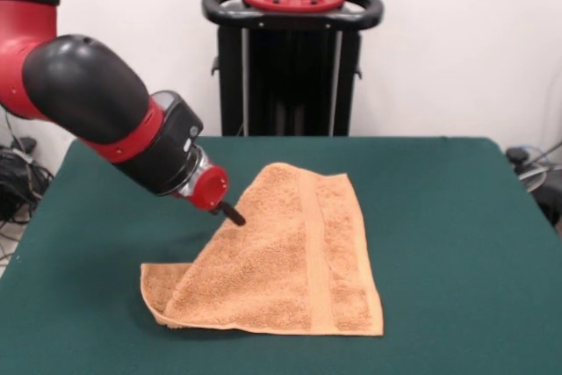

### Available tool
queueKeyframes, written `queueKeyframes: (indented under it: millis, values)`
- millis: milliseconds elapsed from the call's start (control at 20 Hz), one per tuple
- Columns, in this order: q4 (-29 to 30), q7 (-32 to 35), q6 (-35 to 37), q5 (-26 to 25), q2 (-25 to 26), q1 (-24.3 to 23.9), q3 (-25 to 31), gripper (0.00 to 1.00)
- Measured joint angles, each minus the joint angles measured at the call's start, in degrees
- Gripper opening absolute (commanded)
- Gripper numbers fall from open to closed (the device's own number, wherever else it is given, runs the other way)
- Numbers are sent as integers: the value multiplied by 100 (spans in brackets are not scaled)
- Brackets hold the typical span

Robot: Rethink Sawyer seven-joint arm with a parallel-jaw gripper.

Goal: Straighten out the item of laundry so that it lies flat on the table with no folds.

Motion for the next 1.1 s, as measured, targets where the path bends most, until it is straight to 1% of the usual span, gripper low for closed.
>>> queueKeyframes:
  millis: [500,650,800,850,950,1000,1100]
  values:
    - [315,0,-17,28,-217,1,1,100]
    - [365,0,-218,13,-290,9,1,100]
    - [395,0,-697,-146,-364,40,1,100]
    - [410,0,-1178,-331,-424,79,-6,100]
    - [410,0,-1446,-439,-452,109,-18,100]
    - [410,0,-1880,-605,-496,178,-59,100]
    - [411,0,-2328,-755,-540,285,-133,100]
